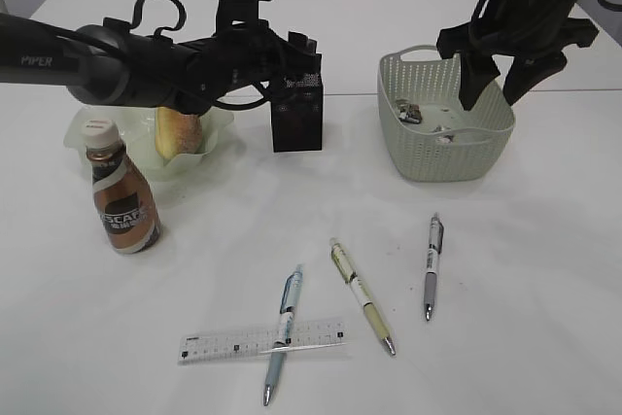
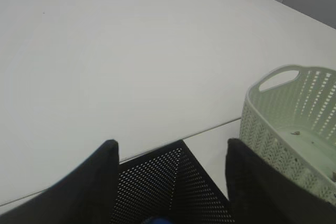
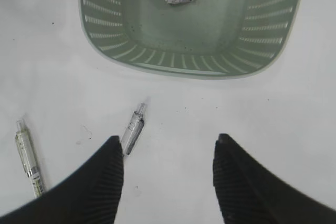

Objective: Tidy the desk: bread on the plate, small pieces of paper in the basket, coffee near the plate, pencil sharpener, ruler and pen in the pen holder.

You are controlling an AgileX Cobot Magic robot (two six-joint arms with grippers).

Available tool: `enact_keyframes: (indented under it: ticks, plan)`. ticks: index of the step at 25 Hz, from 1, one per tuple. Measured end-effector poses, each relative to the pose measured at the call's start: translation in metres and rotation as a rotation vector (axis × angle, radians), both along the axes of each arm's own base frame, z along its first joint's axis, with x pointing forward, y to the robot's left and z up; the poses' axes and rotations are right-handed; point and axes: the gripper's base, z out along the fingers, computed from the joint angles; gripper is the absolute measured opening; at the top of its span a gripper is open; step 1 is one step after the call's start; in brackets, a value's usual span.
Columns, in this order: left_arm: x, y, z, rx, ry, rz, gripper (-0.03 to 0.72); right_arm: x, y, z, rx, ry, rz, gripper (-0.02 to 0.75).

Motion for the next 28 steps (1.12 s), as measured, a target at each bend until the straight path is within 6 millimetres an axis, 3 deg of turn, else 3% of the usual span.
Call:
enact_keyframes:
  ticks: [8, 17, 28]
  plan:
    - [-0.002, 0.002, 0.005, 0.026, 0.047, 0.003, 0.472, 0.000, 0.000, 0.000, 0.000, 0.000, 0.000, 0.404]
    - [-0.016, 0.009, 0.059, 0.048, 0.085, 0.011, 0.472, 0.000, 0.000, 0.000, 0.000, 0.000, 0.000, 0.404]
    - [-0.051, 0.028, 0.120, 0.130, 0.276, 0.030, 0.463, 0.000, 0.000, 0.000, 0.004, 0.001, 0.000, 0.404]
